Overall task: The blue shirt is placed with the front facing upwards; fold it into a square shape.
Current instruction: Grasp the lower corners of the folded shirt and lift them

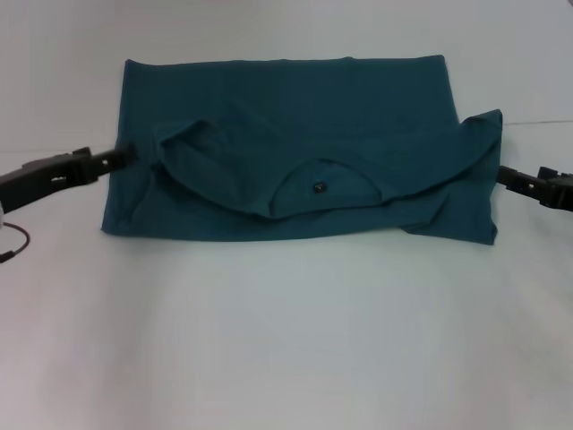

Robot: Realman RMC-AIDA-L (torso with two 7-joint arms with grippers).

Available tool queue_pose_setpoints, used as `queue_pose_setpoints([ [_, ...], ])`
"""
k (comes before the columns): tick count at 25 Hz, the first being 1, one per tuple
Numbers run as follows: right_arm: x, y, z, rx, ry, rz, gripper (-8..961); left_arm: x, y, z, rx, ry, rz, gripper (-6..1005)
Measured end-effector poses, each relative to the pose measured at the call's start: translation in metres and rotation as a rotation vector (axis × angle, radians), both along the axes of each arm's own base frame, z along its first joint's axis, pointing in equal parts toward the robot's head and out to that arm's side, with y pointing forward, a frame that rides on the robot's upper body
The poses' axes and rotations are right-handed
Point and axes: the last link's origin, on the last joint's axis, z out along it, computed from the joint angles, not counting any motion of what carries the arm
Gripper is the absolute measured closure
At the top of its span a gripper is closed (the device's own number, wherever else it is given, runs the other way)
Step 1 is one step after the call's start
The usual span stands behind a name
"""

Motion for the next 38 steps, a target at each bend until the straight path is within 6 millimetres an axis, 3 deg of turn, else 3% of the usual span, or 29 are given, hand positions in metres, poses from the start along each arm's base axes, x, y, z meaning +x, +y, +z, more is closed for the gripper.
queue_pose_setpoints([
  [7,0.001,-0.001,-0.001,0.007,0.005,-0.006,83,0.002,-0.001,-0.010,-0.077,0.177,-0.058,99],
  [16,0.001,-0.002,-0.003,0.002,0.005,-0.004,83,0.017,0.005,-0.015,-0.100,0.282,-0.132,98],
  [23,0.001,-0.003,-0.005,-0.009,0.012,-0.005,84,0.022,0.022,-0.039,-0.297,0.471,-0.086,103],
  [32,-0.001,-0.004,-0.009,-0.019,0.024,0.001,84,0.024,0.038,-0.028,-0.244,0.530,-0.057,114],
  [38,-0.002,-0.004,-0.011,-0.024,0.028,0.000,84,0.017,0.043,-0.035,-0.270,0.553,-0.025,122],
])
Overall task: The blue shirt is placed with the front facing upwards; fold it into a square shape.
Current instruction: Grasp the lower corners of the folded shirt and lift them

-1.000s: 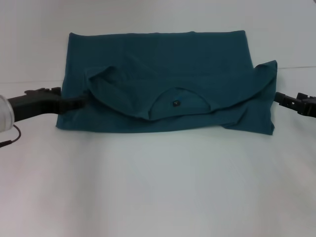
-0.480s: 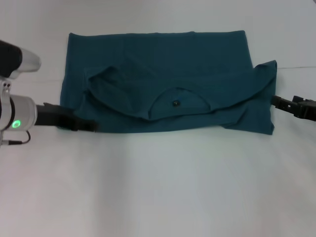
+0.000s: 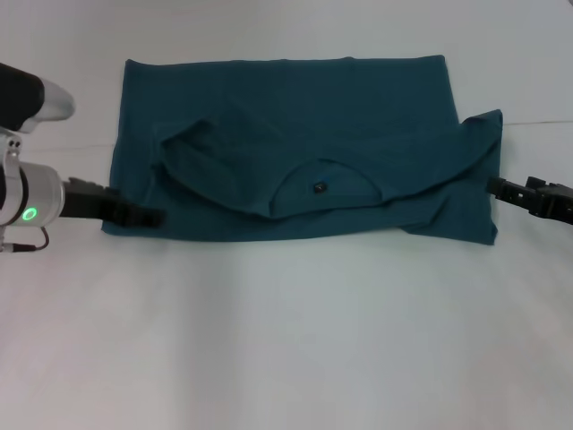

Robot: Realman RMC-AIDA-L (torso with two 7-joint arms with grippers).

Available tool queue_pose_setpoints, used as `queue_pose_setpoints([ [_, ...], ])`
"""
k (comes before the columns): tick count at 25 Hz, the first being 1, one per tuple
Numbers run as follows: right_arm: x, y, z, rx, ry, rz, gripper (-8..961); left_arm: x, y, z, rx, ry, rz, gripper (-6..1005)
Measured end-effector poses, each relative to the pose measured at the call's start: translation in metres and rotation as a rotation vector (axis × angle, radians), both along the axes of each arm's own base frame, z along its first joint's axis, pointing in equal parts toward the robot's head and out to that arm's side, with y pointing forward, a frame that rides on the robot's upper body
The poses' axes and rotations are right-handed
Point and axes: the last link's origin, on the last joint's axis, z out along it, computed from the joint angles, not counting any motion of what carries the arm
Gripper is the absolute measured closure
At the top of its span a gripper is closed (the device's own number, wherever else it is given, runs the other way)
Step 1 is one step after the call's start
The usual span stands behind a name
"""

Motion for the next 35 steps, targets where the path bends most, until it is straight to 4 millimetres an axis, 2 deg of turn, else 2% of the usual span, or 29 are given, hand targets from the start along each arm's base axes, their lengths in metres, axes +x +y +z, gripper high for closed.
queue_pose_setpoints([
  [8,-0.001,0.000,-0.002,-0.006,0.010,0.003,84,-0.005,0.001,-0.005,-0.012,0.024,0.010,132],
  [19,-0.004,0.002,-0.002,-0.010,0.008,0.011,85,0.001,0.004,-0.018,0.019,0.049,-0.016,146],
  [26,-0.003,0.002,-0.002,-0.007,0.010,0.009,85,0.000,0.004,-0.038,-0.010,0.106,-0.015,155],
  [35,-0.005,0.004,-0.002,-0.008,0.014,0.009,85,-0.002,0.007,-0.035,0.022,0.111,-0.002,167],
])
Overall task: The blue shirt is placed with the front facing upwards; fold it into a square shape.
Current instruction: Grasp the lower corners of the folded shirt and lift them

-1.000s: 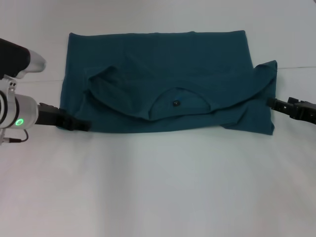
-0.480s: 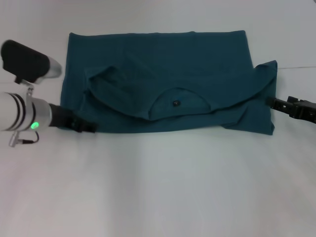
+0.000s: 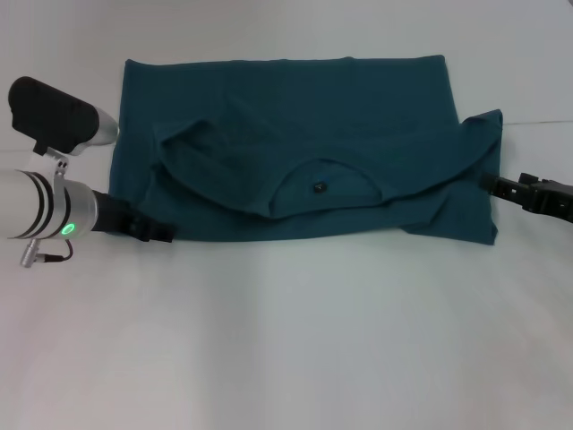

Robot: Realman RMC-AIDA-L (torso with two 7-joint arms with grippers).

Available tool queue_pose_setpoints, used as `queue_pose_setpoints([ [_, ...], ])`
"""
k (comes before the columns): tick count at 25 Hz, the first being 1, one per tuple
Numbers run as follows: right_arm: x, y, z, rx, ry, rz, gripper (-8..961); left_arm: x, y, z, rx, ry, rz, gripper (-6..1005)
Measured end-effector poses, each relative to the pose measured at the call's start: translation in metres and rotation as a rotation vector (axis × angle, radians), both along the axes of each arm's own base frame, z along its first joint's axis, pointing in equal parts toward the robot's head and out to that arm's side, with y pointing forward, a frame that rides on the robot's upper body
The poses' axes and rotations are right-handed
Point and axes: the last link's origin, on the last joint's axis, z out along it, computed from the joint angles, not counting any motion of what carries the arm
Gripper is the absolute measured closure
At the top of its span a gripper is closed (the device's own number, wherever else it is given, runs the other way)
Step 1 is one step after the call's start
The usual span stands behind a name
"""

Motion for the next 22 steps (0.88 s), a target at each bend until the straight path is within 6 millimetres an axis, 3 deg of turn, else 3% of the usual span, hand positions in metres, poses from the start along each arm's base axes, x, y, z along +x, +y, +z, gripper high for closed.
queue_pose_setpoints([
  [22,-0.0050,0.0051,0.0023,0.010,0.007,0.011,86,-0.0007,-0.0016,-0.0033,-0.003,-0.010,0.021,225],
])
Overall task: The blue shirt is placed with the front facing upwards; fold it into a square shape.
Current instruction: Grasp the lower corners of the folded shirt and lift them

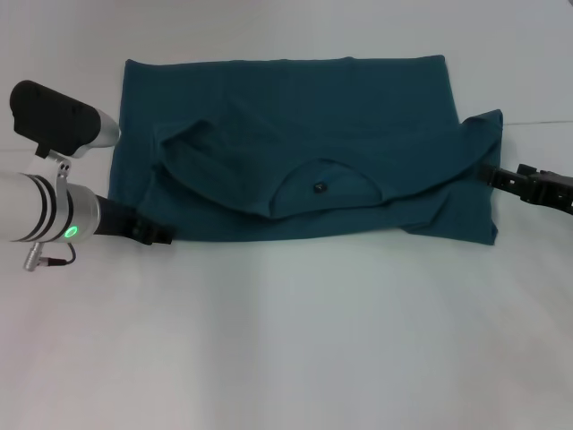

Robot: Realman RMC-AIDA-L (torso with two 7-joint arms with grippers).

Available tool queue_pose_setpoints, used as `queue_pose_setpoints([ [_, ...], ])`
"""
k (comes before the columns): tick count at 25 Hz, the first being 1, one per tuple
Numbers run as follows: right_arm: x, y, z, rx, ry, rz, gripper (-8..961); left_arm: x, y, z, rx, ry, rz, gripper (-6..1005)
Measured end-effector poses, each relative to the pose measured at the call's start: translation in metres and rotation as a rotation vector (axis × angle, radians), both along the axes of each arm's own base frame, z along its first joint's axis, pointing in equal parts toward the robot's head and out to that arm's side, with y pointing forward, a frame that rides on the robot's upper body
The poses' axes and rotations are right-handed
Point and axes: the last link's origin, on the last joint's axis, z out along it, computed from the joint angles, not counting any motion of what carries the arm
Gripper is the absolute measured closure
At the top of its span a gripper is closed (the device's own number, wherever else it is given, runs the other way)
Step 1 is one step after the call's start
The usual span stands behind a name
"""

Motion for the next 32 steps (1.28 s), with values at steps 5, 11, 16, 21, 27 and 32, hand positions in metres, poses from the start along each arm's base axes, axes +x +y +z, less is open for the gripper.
queue_pose_setpoints([
  [5,-0.0004,0.0000,0.0004,0.001,0.001,0.002,86,-0.0013,0.0002,0.0001,0.016,-0.007,0.012,250],
  [11,-0.0012,0.0003,0.0010,0.001,0.007,0.000,86,-0.0019,0.0021,0.0041,0.037,-0.022,0.030,253],
  [16,-0.0014,0.0004,0.0011,0.000,0.006,0.001,86,-0.0009,0.0022,0.0037,0.037,-0.020,0.026,256],
  [21,-0.0017,0.0005,0.0008,-0.001,0.007,0.002,87,-0.0006,0.0018,0.0031,0.035,-0.025,0.029,262],
  [27,-0.0020,0.0005,0.0003,-0.003,0.007,0.002,87,-0.0020,0.0037,0.0091,0.054,-0.039,0.047,260],
  [32,-0.0024,0.0008,0.0002,-0.004,0.008,0.003,87,-0.0018,0.0029,0.0076,0.061,-0.037,0.041,213],
])
